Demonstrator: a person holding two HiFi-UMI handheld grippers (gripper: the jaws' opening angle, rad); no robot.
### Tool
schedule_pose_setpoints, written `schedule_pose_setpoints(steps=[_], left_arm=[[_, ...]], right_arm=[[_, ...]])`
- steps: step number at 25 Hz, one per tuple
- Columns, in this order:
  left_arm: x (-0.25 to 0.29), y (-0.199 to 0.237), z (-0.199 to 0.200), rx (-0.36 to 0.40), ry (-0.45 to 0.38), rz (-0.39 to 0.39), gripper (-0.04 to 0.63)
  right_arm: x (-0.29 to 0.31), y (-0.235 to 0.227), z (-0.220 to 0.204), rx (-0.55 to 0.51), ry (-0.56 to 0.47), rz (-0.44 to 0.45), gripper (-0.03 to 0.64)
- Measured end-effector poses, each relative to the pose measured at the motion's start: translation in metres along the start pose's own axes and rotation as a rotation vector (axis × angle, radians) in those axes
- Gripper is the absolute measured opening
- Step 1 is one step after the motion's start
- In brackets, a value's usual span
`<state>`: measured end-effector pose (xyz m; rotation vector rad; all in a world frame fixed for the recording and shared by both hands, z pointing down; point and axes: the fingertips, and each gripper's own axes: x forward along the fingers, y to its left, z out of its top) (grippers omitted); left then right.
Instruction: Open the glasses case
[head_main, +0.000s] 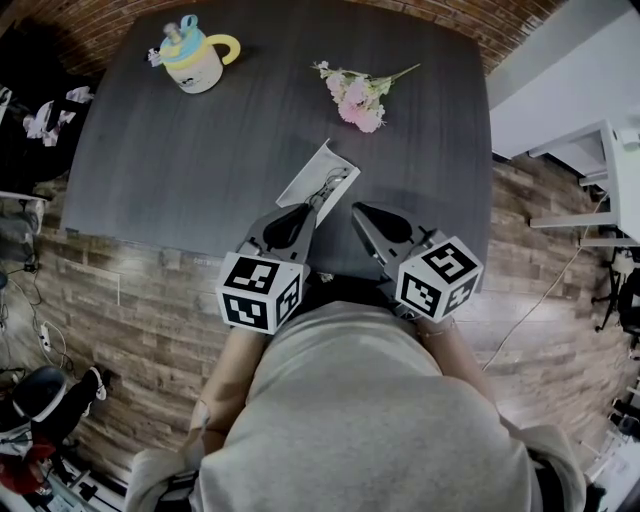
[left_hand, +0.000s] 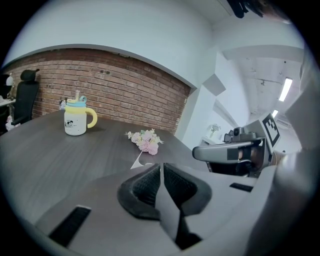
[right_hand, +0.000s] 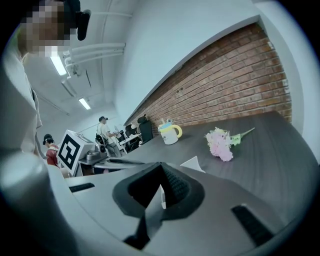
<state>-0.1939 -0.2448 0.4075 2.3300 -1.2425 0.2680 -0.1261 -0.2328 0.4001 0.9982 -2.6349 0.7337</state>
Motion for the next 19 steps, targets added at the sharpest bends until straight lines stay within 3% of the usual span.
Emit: schedule_pose_setpoints(steps=[19], left_arm=[[-0.01, 0.01, -0.011, -0.045, 0.019, 0.005, 0.04]], right_arm=[[0.007, 0.007, -0.01, 0.009, 0.029, 0.005, 0.006]])
